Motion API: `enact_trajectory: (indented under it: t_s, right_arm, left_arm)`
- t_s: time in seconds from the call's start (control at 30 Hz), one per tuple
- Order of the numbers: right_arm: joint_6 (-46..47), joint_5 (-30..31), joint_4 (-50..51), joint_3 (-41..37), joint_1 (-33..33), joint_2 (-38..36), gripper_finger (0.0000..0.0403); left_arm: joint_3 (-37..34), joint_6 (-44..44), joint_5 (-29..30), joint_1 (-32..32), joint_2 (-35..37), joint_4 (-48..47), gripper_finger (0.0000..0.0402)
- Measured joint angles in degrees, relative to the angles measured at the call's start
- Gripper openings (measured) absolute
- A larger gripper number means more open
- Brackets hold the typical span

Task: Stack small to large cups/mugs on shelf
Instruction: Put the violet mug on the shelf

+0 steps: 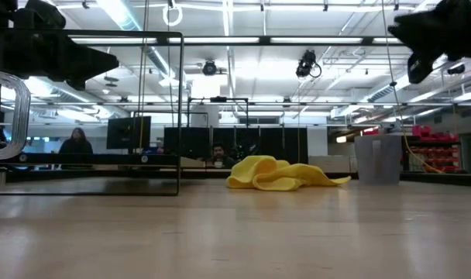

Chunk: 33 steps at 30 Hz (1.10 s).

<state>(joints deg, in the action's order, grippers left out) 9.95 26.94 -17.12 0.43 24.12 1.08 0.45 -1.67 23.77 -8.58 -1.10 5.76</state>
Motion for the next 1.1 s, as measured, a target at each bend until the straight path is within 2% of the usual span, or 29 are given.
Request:
enact_trajectory:
  t_s: [0.1,0.23,0.33,0.5,0.67,0.73,0.8,0.97,1.1]
  right_arm:
    - [2.62,0.02,-7.89,-0.01,0.0,0.0,0.008]
    - [3.25,0.02,-20.61,0.0,0.0,0.0,0.008]
    - [0.97,0.03,-28.1,0.26,0.0,-0.02,0.008]
    - [-1.4,0.03,-29.39,4.0,0.0,-0.02,0.008]
    - [-1.53,2.05,-27.73,9.33,0.0,0.0,0.008]
    - [-0.89,5.52,-24.0,12.21,0.0,0.0,0.008]
    - [0.82,11.06,-15.61,16.2,0.0,0.0,0.008]
    - [12.96,23.13,16.68,28.87,0.0,1.15,0.008]
    - [24.08,26.93,40.04,39.52,0.0,5.5,0.0083]
  left_arm:
    - [0.0,3.88,0.01,-0.02,0.0,0.49,0.0085]
    - [0.02,18.25,0.02,-0.02,-0.02,3.24,0.0087]
    - [0.02,25.41,0.02,0.0,-0.02,6.66,0.0083]
    - [0.02,32.67,0.02,0.0,-0.02,11.73,0.0078]
    - [0.01,34.47,0.05,0.04,0.0,15.36,0.0081]
    - [0.02,35.5,0.07,0.04,-0.02,16.35,0.0082]
    - [0.02,35.34,0.2,0.04,0.0,17.39,0.0082]
    - [0.01,35.19,0.2,0.04,-0.02,16.97,0.0077]
    - [0.02,35.18,0.2,0.04,-0.02,16.98,0.0076]
